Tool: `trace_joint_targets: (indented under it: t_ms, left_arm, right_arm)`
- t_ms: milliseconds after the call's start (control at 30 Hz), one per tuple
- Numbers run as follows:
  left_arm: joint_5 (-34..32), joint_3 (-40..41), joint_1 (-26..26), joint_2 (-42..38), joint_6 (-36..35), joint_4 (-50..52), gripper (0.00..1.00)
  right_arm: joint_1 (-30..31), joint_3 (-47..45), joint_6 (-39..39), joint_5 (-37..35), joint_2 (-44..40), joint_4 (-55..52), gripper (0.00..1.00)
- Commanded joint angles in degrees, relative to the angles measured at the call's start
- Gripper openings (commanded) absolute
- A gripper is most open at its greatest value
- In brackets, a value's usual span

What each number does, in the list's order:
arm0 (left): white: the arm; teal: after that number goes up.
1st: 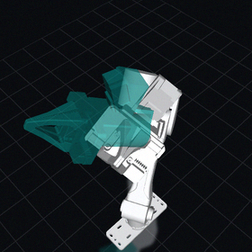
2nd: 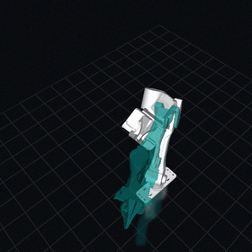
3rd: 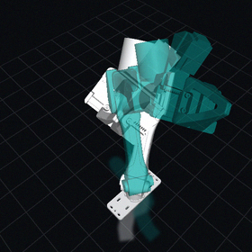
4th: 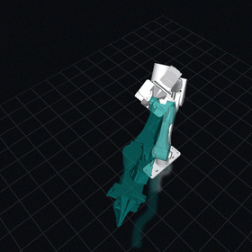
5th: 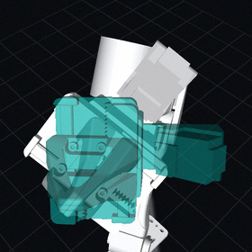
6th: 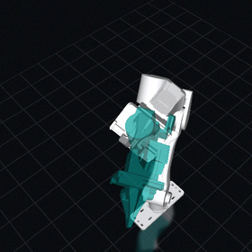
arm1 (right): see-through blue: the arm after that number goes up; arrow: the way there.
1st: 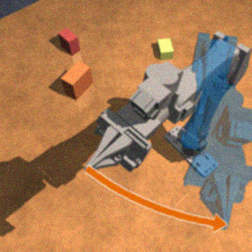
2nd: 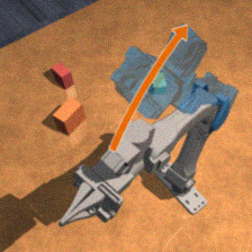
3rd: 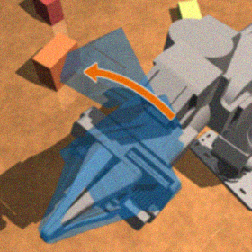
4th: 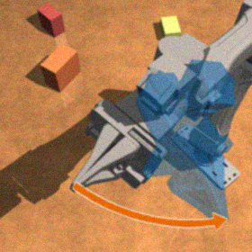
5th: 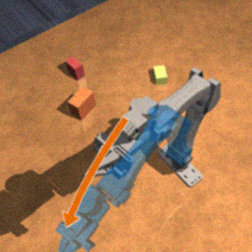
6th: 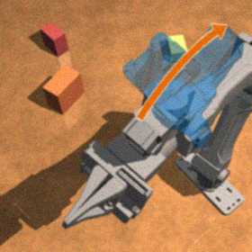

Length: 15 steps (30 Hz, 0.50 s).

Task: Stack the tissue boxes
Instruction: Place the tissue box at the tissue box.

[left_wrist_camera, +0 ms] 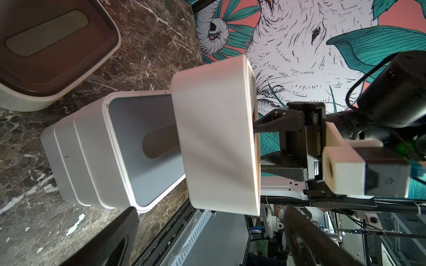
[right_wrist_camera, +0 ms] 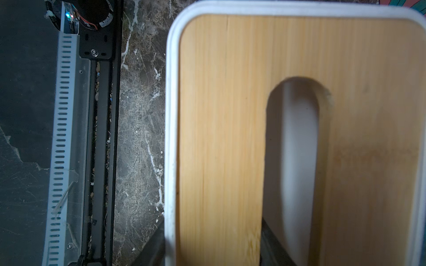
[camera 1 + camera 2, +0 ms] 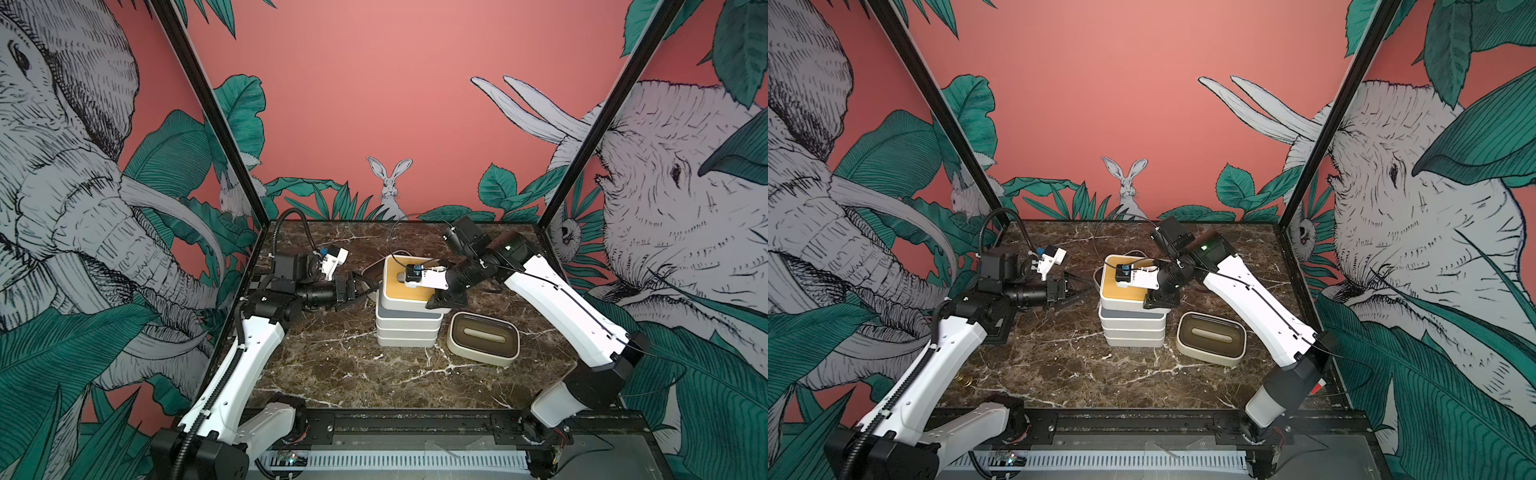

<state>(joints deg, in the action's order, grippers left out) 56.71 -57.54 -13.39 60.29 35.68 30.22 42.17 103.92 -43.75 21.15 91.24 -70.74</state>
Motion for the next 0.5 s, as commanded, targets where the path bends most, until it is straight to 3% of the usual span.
trace_joint_targets:
  t_ms: [0,467]
  left_arm:
    - [1.26,0.65,0.38,-0.96,-1.58,1.07,1.0]
    - [0.68,0.84,0.55,-0.3,-2.46,1.57,1.0]
  right_arm:
    - [0.69,1.12,-1.34,0.16,-0.07,1.35,0.39]
    - [0.75,3.7,0.64,0.96,4.79,0.59,0.39]
